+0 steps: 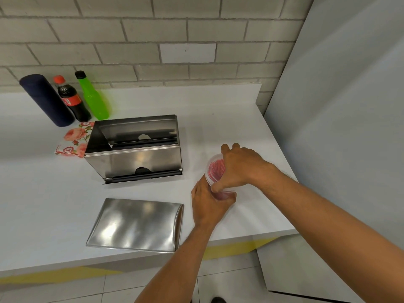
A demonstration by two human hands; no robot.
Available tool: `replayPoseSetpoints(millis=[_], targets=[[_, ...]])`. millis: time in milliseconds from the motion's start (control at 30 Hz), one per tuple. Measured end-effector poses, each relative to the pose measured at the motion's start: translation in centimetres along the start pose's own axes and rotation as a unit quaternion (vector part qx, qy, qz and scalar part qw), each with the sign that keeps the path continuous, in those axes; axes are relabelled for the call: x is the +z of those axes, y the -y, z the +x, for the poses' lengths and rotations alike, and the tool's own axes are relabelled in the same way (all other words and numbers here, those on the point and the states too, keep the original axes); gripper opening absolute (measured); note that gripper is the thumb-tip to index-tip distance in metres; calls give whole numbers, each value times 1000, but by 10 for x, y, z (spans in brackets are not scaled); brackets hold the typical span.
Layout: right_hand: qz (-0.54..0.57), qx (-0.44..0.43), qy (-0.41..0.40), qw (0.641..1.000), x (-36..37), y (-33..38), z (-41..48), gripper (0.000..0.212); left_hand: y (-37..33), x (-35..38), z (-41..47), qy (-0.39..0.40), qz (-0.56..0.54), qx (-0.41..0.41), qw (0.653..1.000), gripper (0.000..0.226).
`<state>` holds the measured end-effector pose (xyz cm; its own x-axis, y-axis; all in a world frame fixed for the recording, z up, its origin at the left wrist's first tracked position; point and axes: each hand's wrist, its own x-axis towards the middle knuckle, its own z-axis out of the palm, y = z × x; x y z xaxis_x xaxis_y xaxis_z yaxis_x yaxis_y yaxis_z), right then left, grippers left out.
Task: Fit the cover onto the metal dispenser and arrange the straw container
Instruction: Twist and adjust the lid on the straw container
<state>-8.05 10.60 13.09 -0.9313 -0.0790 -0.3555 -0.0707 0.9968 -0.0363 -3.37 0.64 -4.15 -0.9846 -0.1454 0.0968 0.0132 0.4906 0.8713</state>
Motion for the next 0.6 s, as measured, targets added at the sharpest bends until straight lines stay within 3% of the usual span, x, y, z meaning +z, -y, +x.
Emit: replayPoseSetpoints(millis=[467,600], targets=[[8,-4,0,1000,-1,-2,-4,118,-4,-3,-1,4,-11,-2,1000,79],[-6,-11,11,1000,-4,-2,-6,127,-5,-3,0,7,-9,-1,1000,79]])
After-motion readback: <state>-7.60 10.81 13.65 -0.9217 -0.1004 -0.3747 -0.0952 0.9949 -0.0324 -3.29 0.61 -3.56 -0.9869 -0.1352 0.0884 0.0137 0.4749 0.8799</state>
